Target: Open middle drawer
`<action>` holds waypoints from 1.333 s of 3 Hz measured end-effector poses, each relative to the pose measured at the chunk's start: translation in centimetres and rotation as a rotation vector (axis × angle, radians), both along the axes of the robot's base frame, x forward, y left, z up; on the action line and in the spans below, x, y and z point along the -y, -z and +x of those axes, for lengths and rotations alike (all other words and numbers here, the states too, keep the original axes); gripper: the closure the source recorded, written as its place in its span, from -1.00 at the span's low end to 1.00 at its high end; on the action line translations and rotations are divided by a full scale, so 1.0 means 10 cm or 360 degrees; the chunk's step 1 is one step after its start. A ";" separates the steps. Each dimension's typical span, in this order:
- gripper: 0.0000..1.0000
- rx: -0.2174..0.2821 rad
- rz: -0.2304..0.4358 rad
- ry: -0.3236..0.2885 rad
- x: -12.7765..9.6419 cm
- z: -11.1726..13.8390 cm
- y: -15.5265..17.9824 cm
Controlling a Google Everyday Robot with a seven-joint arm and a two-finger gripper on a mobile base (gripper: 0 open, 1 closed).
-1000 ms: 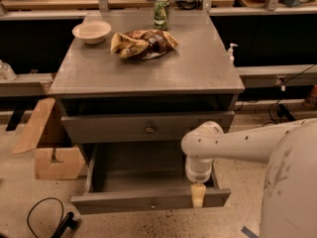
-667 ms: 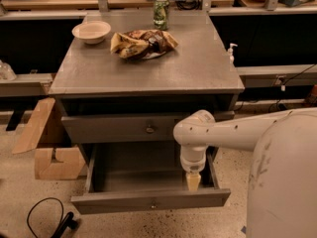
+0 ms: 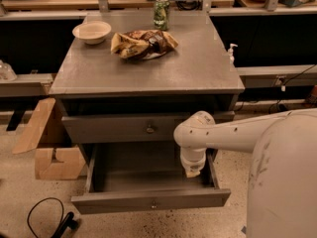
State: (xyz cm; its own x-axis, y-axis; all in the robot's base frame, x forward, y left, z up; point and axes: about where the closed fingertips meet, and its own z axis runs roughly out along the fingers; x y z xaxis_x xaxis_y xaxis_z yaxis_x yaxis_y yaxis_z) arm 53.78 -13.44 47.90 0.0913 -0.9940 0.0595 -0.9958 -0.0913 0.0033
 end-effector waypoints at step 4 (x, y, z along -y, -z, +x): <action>1.00 0.0128 0.0115 -0.0008 0.12 -0.04 0.38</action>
Offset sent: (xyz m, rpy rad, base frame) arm 0.0014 0.0005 -0.0018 0.0030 -0.0089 0.0045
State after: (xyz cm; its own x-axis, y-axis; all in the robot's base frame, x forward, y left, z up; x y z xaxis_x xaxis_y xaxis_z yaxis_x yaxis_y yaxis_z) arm 53.37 -14.61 44.15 0.0944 -0.9955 -0.0051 -0.9921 -0.0936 -0.0836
